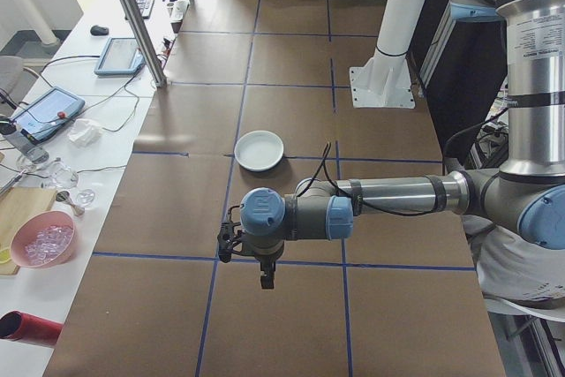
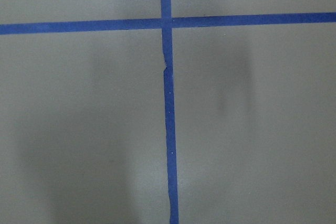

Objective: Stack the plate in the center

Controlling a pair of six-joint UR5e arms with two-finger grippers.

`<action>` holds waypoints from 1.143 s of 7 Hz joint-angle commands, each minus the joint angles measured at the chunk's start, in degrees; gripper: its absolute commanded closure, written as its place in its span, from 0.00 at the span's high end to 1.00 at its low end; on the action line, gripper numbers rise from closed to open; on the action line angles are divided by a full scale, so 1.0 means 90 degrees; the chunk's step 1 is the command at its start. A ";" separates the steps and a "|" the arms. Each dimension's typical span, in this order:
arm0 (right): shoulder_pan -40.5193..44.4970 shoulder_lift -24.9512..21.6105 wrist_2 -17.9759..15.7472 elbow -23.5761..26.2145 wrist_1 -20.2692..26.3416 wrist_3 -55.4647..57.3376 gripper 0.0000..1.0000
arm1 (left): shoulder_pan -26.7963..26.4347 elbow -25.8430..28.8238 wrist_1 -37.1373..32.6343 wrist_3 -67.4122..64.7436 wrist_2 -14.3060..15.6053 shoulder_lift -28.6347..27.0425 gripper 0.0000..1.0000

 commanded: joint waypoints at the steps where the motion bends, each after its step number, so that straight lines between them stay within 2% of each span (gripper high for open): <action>1: 0.0000 0.0000 0.0000 0.0000 -0.0003 0.0000 1.00 | 0.0000 0.0041 -0.0033 0.0469 0.0063 0.0045 1.00; 3: 0.0000 0.0000 0.0000 0.0000 0.0007 0.0000 1.00 | 0.0000 0.0060 -0.0013 0.0688 0.0073 0.0103 1.00; 5: 0.0000 0.0000 0.0000 0.0000 0.0007 0.0000 1.00 | 0.0010 0.0051 -0.0042 0.0765 0.0325 0.0103 1.00; 8: 0.0000 0.0000 0.0000 0.0000 0.0007 0.0000 1.00 | 0.0010 0.0051 0.0006 0.0766 0.0337 0.0113 1.00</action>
